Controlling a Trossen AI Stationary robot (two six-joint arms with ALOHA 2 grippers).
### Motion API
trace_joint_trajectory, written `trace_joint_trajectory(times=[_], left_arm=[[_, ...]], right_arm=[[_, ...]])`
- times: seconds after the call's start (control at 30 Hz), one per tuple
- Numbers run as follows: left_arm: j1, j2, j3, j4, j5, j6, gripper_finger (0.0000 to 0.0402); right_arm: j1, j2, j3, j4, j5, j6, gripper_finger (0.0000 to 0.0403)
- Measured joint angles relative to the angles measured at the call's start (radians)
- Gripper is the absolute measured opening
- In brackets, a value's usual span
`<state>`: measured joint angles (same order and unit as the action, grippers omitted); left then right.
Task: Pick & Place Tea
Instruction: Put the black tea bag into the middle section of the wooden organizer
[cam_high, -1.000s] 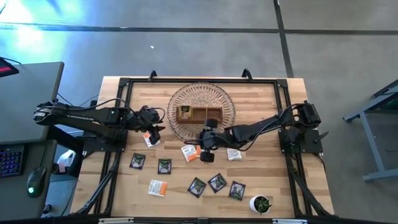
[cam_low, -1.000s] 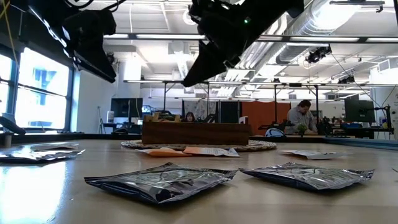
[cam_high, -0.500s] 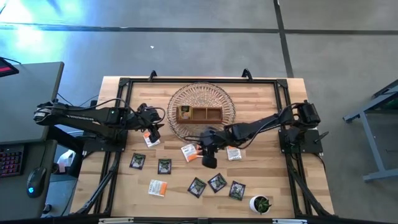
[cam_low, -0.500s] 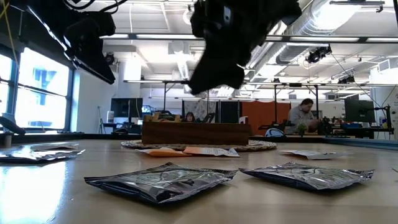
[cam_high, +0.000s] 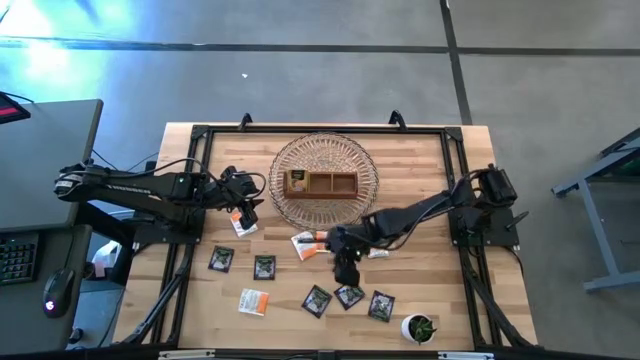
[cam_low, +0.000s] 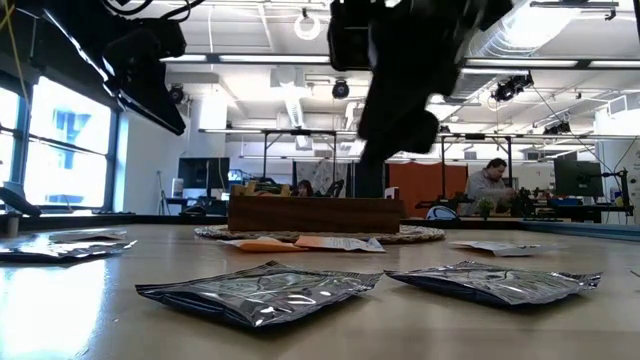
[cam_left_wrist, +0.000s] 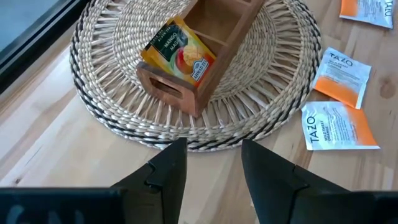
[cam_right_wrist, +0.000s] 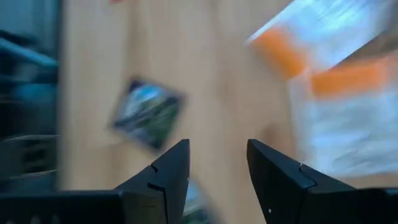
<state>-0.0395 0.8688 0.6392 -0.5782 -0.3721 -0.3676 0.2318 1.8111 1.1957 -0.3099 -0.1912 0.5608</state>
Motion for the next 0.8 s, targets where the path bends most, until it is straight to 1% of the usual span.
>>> trace_joint_trajectory(times=[0.07, 0.23, 0.3, 0.37, 0.47, 0.53, 0.57, 0.63, 0.73, 0.8], left_arm=[[0.0, 0.0, 0.0, 0.0, 0.0, 0.0, 0.0152], [0.0, 0.0, 0.0, 0.002, 0.005, -0.003, 0.0152], [0.0, 0.0, 0.0, 0.017, 0.063, -0.002, 0.0152], [-0.001, 0.007, -0.003, 0.067, 0.16, 0.022, 0.0152], [-0.026, 0.03, -0.054, 0.285, 0.339, 0.094, 0.0152], [-0.056, 0.057, -0.097, 0.482, 0.447, 0.12, 0.0152], [-0.073, 0.079, -0.113, 0.581, 0.495, 0.131, 0.0152], [-0.109, 0.14, -0.137, 0.728, 0.563, 0.162, 0.0152], [-0.171, 0.241, -0.148, 0.879, 0.579, 0.185, 0.0152], [-0.209, 0.31, -0.146, 0.986, 0.533, 0.18, 0.0152]], right_arm=[[0.029, 0.0, 0.0, -0.008, -0.015, 0.137, 0.0156], [0.099, 0.0, 0.0, -0.13, -0.018, 0.365, 0.0156], [0.124, 0.0, 0.0, -0.187, -0.016, 0.44, 0.0156], [0.142, 0.0, 0.0, -0.22, 0.006, 0.482, 0.0156], [0.155, 0.003, 0.0, -0.235, 0.039, 0.579, 0.0156], [0.154, 0.008, 0.0, -0.236, 0.05, 0.645, 0.0156], [0.154, 0.009, 0.0, -0.24, 0.058, 0.659, 0.0156], [0.155, 0.012, 0.0, -0.24, 0.066, 0.663, 0.0156], [0.162, 0.024, 0.0, -0.238, 0.054, 0.653, 0.0156], [0.169, 0.033, 0.0, -0.235, 0.051, 0.65, 0.0156]])
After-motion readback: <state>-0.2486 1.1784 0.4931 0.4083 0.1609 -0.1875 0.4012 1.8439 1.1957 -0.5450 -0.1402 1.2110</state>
